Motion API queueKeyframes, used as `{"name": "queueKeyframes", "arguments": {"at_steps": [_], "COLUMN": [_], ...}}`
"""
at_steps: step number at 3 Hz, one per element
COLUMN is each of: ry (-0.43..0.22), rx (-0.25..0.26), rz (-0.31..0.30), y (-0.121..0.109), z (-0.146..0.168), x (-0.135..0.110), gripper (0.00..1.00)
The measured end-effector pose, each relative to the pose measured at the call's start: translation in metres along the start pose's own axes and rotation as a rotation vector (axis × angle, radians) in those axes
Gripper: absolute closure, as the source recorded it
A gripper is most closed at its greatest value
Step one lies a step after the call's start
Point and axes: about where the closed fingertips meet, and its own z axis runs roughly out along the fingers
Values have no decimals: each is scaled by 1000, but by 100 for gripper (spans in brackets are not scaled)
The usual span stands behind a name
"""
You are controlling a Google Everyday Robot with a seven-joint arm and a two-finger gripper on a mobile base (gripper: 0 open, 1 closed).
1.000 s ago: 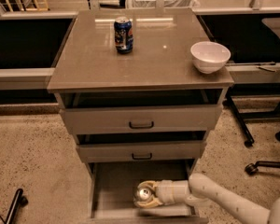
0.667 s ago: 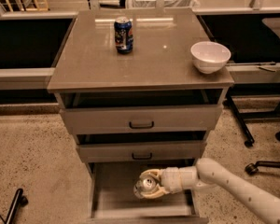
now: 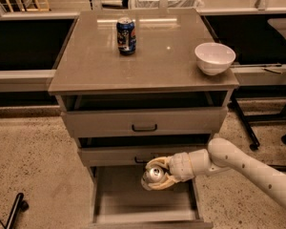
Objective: Pick 7up can from bottom drawer and place on counter
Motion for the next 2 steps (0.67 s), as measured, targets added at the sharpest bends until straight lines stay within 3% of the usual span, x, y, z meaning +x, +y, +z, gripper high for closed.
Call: {"name": "queueKeyframes", "arguments": {"at_steps": [1, 2], "ry": [1, 18], "rx": [-1, -12], "rz": [-5, -75], "y": [0, -7], "z": [0, -7], "x": [-4, -53], "gripper": [100, 100]}}
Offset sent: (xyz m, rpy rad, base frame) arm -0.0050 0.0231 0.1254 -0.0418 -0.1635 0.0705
